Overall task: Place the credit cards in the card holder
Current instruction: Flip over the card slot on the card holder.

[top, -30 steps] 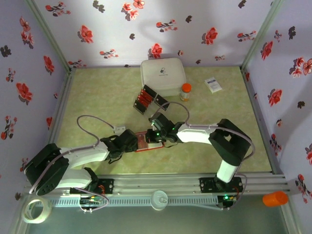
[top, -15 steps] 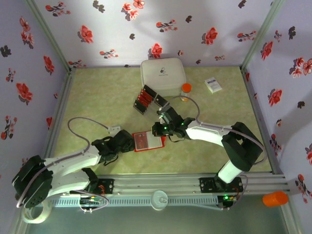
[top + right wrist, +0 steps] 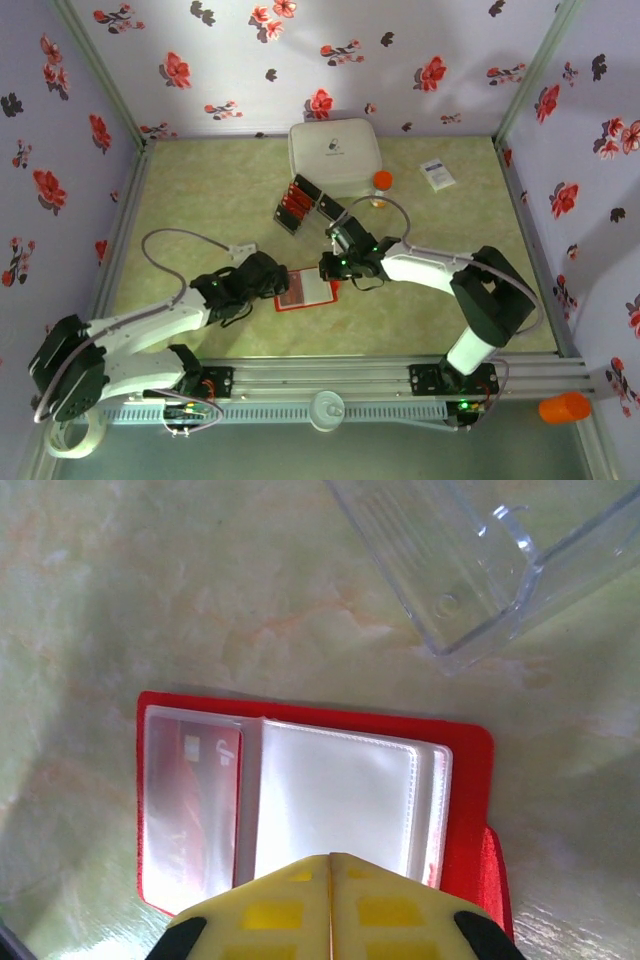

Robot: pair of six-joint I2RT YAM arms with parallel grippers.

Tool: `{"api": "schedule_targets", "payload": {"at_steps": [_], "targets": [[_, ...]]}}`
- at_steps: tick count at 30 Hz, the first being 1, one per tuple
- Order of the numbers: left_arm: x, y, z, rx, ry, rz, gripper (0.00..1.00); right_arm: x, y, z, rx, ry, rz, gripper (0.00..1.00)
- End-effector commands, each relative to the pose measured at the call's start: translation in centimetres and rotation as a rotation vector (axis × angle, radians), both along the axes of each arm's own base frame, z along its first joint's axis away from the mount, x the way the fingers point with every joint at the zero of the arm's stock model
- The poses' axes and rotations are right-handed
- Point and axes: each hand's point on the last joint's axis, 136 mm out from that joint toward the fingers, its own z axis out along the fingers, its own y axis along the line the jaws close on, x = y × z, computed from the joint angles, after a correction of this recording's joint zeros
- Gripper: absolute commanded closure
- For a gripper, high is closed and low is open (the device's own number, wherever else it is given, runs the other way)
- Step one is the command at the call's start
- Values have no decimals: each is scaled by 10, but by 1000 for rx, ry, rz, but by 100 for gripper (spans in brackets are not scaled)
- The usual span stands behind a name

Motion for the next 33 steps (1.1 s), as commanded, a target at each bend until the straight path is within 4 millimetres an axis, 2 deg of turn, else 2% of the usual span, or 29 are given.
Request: {"api": "schedule_targets", "payload": {"at_steps": [1,7,11,18,28,33], "targets": [[6,-28,4,-27,-12,-43,0,6,-2,-2,-36,-5,15,93],[4,-63,-6,-20,-2,-100,0,13,-1,-8,-55,7,20,95],[1,-72,-15,-6,8,-116,0,18,3,-13,-54,22,25,97],[-3,-72,-26,10,22,-122,0,21,5,-24,-67,39,28,98],[-4,-68,-30,18,23,-116,0,9,2,-45,-62,93,27,98],[-5,-64,-33,25,25,-111,0,4,3,-49,-37,112,14,99]]}}
